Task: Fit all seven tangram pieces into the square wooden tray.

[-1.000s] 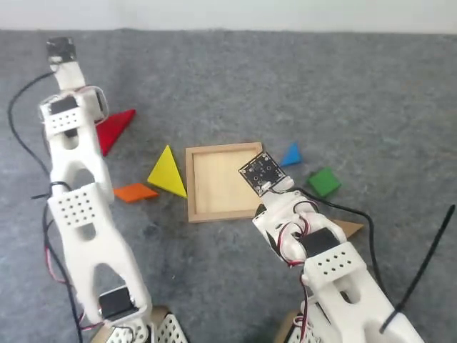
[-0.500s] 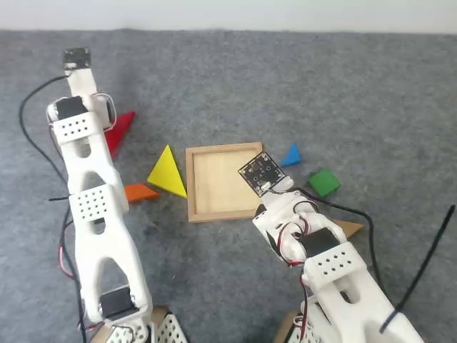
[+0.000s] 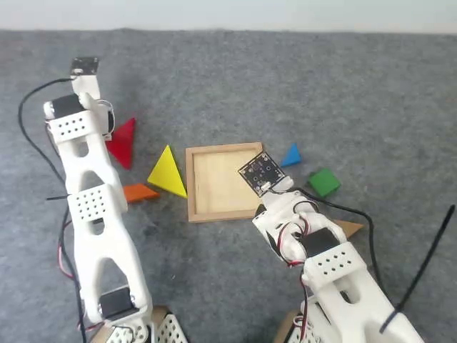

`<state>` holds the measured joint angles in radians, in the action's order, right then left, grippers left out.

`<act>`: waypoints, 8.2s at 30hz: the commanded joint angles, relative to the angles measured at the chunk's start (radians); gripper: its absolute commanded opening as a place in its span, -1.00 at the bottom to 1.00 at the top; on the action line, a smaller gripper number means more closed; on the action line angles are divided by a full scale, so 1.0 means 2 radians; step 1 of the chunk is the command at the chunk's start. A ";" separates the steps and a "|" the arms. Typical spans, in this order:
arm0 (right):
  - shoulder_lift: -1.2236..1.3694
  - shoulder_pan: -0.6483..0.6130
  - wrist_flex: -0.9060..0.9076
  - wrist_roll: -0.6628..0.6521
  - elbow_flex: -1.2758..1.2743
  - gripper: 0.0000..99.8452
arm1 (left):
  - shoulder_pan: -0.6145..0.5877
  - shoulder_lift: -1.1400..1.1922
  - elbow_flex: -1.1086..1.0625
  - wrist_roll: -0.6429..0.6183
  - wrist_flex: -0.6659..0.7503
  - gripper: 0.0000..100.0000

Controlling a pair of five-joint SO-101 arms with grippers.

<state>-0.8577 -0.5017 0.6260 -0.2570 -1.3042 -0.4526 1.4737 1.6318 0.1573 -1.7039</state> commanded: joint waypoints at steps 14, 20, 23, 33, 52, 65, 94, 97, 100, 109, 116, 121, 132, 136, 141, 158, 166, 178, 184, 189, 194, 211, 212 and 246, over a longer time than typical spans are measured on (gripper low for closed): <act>0.000 0.001 -0.010 -0.006 0.007 -0.98 | 0.017 -0.358 -0.522 0.026 0.011 -0.97; 0.000 0.014 -0.010 -0.007 0.007 -0.98 | 0.032 -0.433 -0.693 0.039 0.087 -0.97; 0.000 0.013 -0.010 -0.007 0.007 -0.98 | 0.030 -0.513 -0.779 0.039 0.127 -0.97; 0.000 0.013 -0.010 -0.007 0.006 -0.98 | 0.021 -0.789 -0.956 -0.002 0.207 -0.73; 0.000 0.013 -0.010 -0.007 0.006 -0.98 | -0.017 -0.498 -0.666 -0.061 0.132 -0.17; 0.000 0.013 -0.010 -0.007 0.006 -0.98 | -0.014 -0.417 -0.641 -0.060 0.175 -0.22; 0.004 0.011 -0.023 -0.006 0.003 -0.98 | 0.013 -0.387 -0.643 -0.138 0.173 -0.22; 0.004 0.011 -0.023 -0.006 0.003 -0.98 | 0.012 -0.354 -0.596 -0.157 0.147 -0.23; 0.002 0.011 -0.021 -0.006 0.003 -0.98 | 0.010 -0.321 -0.538 -0.180 0.126 -0.28; 0.001 0.011 -0.020 -0.006 0.003 -0.98 | -0.006 -0.285 -0.467 -0.150 0.085 -0.28; 0.000 0.010 -0.020 -0.005 0.003 -0.98 | -0.019 -0.288 -0.465 -0.153 0.100 -0.28; 0.000 0.010 -0.020 -0.005 0.003 -0.98 | -0.002 -0.288 -0.465 -0.143 0.107 -0.28; 0.000 0.010 -0.020 -0.005 0.003 -0.98 | 0.021 -0.283 -0.468 -0.144 0.087 -0.29; 0.000 0.010 -0.020 -0.005 0.003 -0.98 | 0.022 -0.283 -0.469 -0.144 0.081 -0.29; 0.000 0.010 -0.020 -0.005 0.003 -0.98 | 0.022 -0.277 -0.467 -0.144 0.078 -0.29; 0.000 0.010 -0.019 -0.005 0.003 -0.98 | 0.018 -0.275 -0.465 -0.173 0.081 -0.40; 0.000 0.010 -0.019 -0.005 0.003 -0.98 | 0.018 -0.275 -0.465 -0.175 0.082 -0.49; 0.000 0.010 -0.019 -0.005 0.003 -0.98 | 0.017 -0.276 -0.465 -0.173 0.081 -0.56; 0.000 0.010 -0.019 -0.005 0.003 -0.98 | 0.018 -0.278 -0.464 -0.172 0.081 -0.57; 0.000 0.010 -0.019 -0.005 0.003 -0.98 | 0.018 -0.304 -0.463 -0.171 0.078 -0.57; 0.000 0.010 -0.019 -0.006 0.003 -0.98 | 0.026 -0.313 -0.464 -0.171 0.074 -0.57; 0.000 0.010 -0.019 -0.006 0.006 -0.98 | 0.058 -0.311 -0.460 -0.133 0.058 -0.84; -0.001 0.010 -0.019 -0.006 0.006 -0.98 | 0.060 -0.311 -0.460 -0.133 0.058 -0.84; -0.057 0.085 0.034 0.031 0.028 -0.98 | 0.173 -0.351 -0.475 -0.133 0.036 -0.93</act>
<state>-1.0648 -0.3575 0.7288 -0.2094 -1.3318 -0.1274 0.7986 0.6866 -0.1128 -1.6164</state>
